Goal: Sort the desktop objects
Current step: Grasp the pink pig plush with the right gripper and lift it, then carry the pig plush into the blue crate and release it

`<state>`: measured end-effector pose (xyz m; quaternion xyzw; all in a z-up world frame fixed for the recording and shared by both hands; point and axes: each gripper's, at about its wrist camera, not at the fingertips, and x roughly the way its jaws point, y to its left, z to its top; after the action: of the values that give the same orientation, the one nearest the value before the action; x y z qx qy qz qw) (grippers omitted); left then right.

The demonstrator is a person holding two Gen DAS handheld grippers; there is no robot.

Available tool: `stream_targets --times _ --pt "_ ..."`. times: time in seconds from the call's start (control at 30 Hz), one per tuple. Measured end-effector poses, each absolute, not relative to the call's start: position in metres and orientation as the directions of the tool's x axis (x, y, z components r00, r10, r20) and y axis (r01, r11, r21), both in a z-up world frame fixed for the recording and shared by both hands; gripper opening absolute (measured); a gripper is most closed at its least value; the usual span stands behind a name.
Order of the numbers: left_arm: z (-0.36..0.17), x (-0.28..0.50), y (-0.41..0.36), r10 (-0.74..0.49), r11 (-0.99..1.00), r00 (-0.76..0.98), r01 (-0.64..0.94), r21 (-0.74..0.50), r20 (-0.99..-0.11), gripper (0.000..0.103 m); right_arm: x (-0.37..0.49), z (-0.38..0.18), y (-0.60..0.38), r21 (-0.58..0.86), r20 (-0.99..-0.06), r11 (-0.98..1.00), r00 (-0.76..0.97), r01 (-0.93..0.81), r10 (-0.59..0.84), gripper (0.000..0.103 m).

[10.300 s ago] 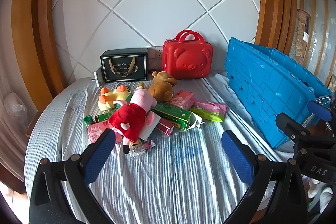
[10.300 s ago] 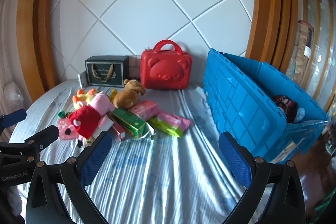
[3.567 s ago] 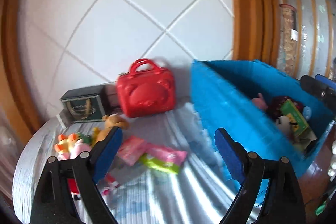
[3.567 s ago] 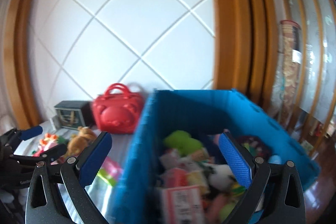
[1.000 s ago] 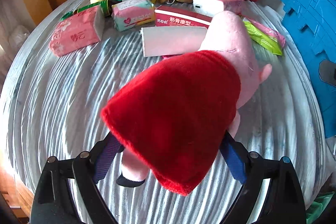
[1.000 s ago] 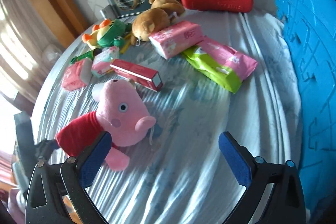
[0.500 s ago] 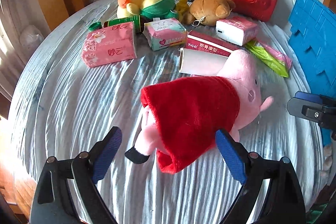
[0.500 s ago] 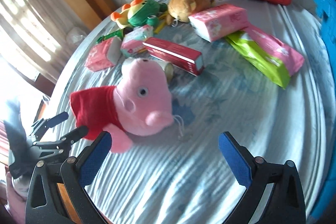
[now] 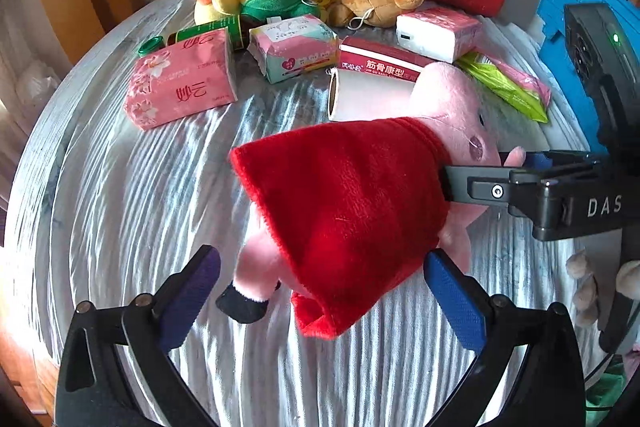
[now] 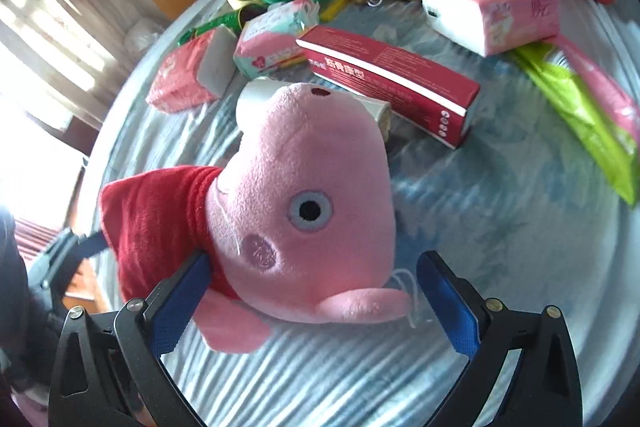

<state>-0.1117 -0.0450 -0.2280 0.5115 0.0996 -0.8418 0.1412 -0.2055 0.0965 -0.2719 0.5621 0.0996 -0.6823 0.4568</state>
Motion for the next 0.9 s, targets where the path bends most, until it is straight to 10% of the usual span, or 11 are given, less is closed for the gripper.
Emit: stream_targets --times 0.43,0.9 --pt "-0.242 -0.136 -0.048 -0.127 -0.958 -0.473 0.285 -0.014 -0.872 0.082 -0.209 -0.273 0.078 0.410 -0.841 -0.516 0.094 0.752 -0.532 0.095" --pt "-0.107 -0.128 -0.012 -0.159 -0.982 -0.720 0.186 0.033 -0.675 0.082 -0.194 -0.134 0.129 0.312 -0.722 -0.502 -0.142 0.806 -0.678 0.088"
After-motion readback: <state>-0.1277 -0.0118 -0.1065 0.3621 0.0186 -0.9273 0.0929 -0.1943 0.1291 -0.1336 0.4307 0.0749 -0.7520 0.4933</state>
